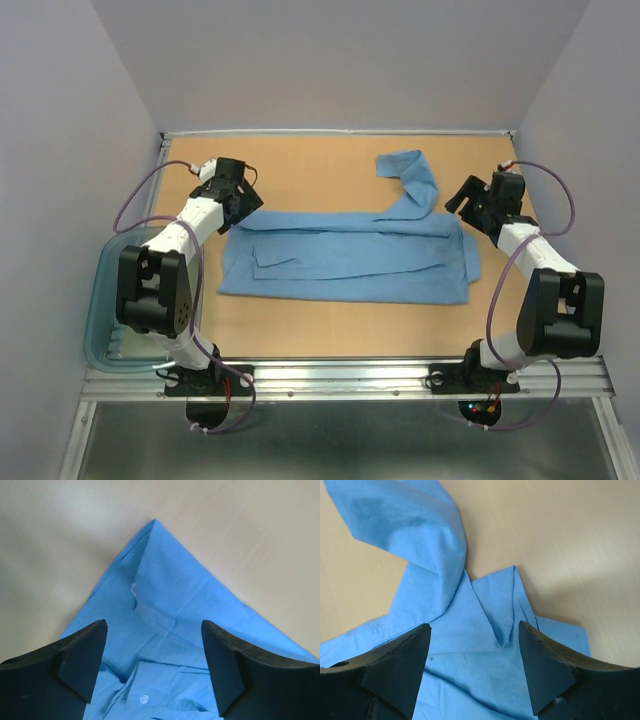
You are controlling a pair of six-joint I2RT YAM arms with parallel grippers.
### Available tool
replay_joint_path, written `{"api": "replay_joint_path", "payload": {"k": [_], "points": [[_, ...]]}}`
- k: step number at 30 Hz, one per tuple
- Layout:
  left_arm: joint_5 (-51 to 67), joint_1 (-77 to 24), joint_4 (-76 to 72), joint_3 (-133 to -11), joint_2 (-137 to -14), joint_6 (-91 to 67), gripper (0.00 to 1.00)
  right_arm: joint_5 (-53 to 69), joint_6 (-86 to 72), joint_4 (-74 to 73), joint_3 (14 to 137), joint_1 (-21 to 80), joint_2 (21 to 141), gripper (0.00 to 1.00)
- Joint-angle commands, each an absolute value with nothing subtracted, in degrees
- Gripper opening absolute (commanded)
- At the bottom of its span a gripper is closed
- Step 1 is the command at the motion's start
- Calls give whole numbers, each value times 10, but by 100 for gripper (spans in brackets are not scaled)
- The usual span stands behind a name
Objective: Fold and stack the long sleeve shirts
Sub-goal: Fold the shirt
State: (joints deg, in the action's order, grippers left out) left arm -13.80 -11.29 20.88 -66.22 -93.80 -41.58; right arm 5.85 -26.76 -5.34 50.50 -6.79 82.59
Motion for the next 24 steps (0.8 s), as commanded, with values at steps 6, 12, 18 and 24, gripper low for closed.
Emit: {"api": "replay_joint_path", "payload": {"k": [6, 12, 18, 24], "points": [[-64, -155, 182, -682, -848, -280, 99, 135, -180, -27, 678, -70, 943, 78], [-40, -159, 181, -612, -787, -243, 99, 190, -156, -25, 796, -71, 1054, 78], [-47, -160, 180, -554, -723, -246, 98, 255, -135, -19, 859, -70, 1142, 78], [-50, -160, 189, -542, -704, -256, 98, 315, -102, 12, 867, -67, 1177, 78]]}}
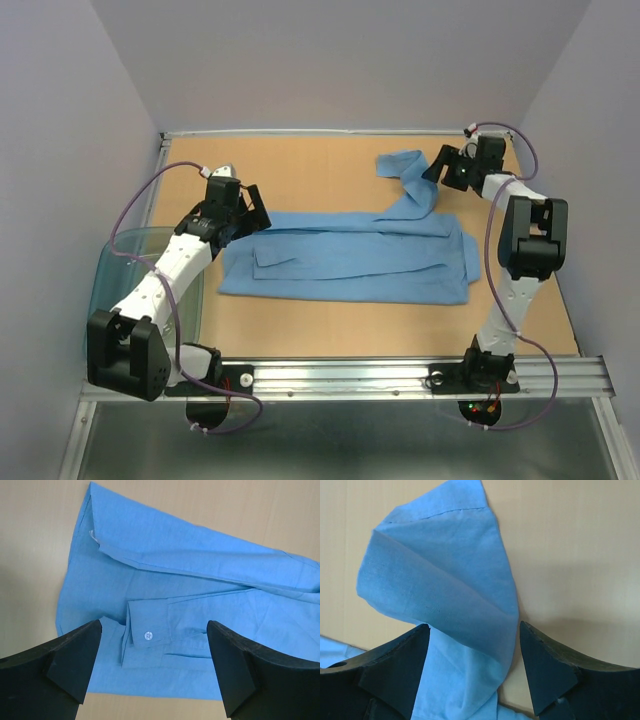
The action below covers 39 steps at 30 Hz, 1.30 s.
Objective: Fold and stack the long sleeve shirts
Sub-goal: Fold the shirt
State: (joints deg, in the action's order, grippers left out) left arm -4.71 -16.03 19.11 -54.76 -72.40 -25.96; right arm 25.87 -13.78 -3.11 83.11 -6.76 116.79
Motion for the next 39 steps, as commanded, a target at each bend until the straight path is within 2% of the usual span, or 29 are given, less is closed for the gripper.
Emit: {"api": "replay_joint_path", "payload": {"k": [1, 4, 7, 8, 9, 10, 11, 15, 22, 34, 35, 38, 39], "points": [[-50, -160, 189, -542, -704, -256, 98, 320, -97, 12, 866, -67, 1180, 78], [-51, -160, 191, -538, -704, -256, 98, 332, -80, 12, 864, -66, 1192, 77], [-47, -160, 186, -531, -706, -260, 98, 341, -76, 13, 859, -66, 1199, 63], [-47, -160, 185, -530, -707, -261, 98, 343, -76, 13, 859, -66, 1201, 57], [-44, -160, 185, -529, -708, -262, 98, 346, -76, 12, 859, -66, 1201, 42], [-43, -160, 185, -528, -708, -262, 98, 347, -76, 12, 858, -66, 1198, 33], [-46, -160, 185, -528, -708, -263, 98, 347, -76, 12, 854, -62, 1193, 18], [-47, -160, 180, -522, -704, -268, 98, 328, -73, 12, 825, -48, 1132, 1], [-47, -160, 167, -518, -715, -272, 98, 267, -105, 11, 692, 6, 952, 1], [-43, -196, 161, -519, -720, -312, 98, 153, -245, 6, 409, 158, 741, 3], [-46, -205, 160, -515, -715, -315, 98, 152, -266, 6, 383, 165, 727, 9], [-48, -218, 154, -509, -713, -324, 98, 156, -294, 2, 353, 171, 682, 19], [-48, -221, 154, -507, -713, -326, 98, 166, -294, -6, 340, 171, 674, 35]]}}
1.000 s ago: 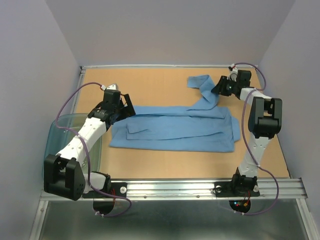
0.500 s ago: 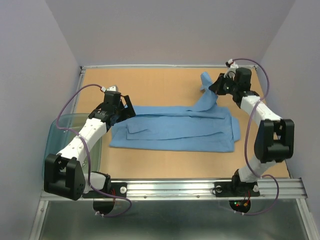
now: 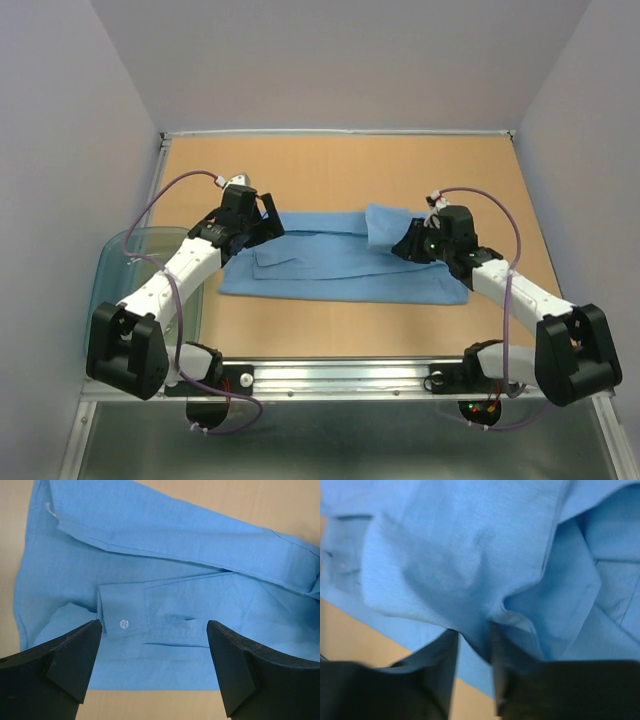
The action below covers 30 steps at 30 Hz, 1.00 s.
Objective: Fold and stack the long sleeve shirts
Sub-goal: Fold the shirt
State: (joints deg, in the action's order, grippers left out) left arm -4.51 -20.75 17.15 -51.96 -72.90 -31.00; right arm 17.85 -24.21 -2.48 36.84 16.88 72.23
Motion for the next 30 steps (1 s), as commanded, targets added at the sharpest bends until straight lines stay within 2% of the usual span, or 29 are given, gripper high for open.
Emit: {"api": "replay_joint_path", "payload": {"k": [1, 3, 6, 8, 12, 16, 20, 24, 30], "points": [[-48, -224, 154, -507, -715, -328, 98, 166, -294, -21, 337, 171, 669, 44], [-47, -234, 151, -507, -717, -332, 98, 163, -277, -56, 335, 171, 656, 62], [-43, -244, 149, -512, -722, -331, 98, 111, -251, -126, 366, 171, 636, 71], [-41, -249, 150, -515, -724, -324, 98, 74, -228, -148, 395, 171, 630, 73], [-40, -251, 151, -513, -725, -317, 98, 49, -176, -173, 489, 171, 662, 71], [-33, -252, 153, -507, -723, -317, 98, 16, -162, -173, 582, 171, 753, 64], [-31, -256, 152, -494, -709, -324, 98, 2, -188, -172, 680, 162, 875, 63], [-26, -258, 153, -486, -703, -329, 98, 15, -258, -172, 713, 135, 944, 63], [-26, -260, 151, -472, -705, -333, 98, 68, -321, -170, 695, 125, 1001, 63]]}}
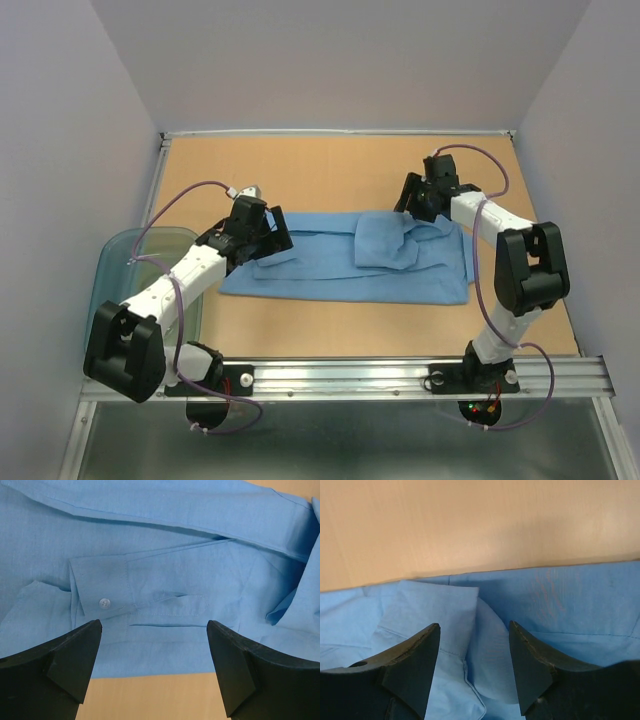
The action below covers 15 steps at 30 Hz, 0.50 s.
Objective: Fold and stack the long sleeve shirts
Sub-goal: Fold the shirt
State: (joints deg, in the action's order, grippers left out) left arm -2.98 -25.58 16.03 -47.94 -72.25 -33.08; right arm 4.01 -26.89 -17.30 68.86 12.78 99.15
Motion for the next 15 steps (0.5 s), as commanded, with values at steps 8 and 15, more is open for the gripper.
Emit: {"api": "replay_joint_path", "payload": {"k": [8, 15], "points": [[-20, -262, 143, -470, -718, -334, 98, 87, -350, -120, 588, 111, 998, 63], [-21, -263, 142, -468, -722, -334, 98, 98, -312, -100, 553, 98, 977, 63]]}}
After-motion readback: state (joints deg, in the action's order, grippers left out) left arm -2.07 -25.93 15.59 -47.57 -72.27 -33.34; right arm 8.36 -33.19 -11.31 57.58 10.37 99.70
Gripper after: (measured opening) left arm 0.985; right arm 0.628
